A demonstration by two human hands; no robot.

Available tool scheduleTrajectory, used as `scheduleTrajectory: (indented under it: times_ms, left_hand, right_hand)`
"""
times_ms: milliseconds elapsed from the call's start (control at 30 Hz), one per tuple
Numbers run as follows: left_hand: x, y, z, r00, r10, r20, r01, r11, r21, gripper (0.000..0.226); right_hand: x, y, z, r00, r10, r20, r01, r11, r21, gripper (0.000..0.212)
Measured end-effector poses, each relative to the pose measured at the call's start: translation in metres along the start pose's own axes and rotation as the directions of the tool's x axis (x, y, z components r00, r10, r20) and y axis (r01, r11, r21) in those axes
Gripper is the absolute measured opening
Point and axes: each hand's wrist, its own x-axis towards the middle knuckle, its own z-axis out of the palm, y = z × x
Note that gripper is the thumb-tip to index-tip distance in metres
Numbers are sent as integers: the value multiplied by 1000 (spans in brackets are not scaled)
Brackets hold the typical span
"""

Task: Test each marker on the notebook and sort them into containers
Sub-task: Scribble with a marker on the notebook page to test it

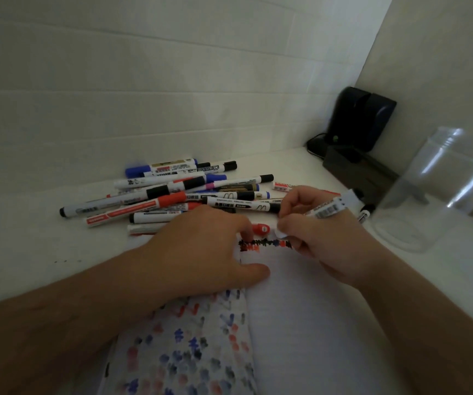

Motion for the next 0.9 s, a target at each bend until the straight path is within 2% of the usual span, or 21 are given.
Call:
scheduleTrajectory:
  times_ms: [133, 333, 500, 667, 900]
  left_hand:
    - [1, 1, -1, 1000, -6, -3, 6, 1000, 14, 65]
    - [3, 1, -1, 1000, -7, 8, 7, 1000, 13, 65]
    - [2, 1, -1, 1000, -14, 24, 14, 1000, 10, 66]
    - [2, 3, -3, 999, -19, 33, 18, 1000, 19, 64]
    - [4, 3, -2, 999, -17, 37, 15, 999, 36, 63]
  right_hand:
    - [1, 8, 1, 999, 7, -34, -12, 987, -158, 23]
    - [4, 14, 9, 985, 33, -169, -65, 980, -187, 36]
    - [3, 16, 7, 988, 39, -146, -65, 982, -176, 25]
    - [3, 14, 8, 991, 32, -128, -57, 978, -202, 30]
    - [-1, 9, 9, 987, 22, -157, -61, 967, -248, 24]
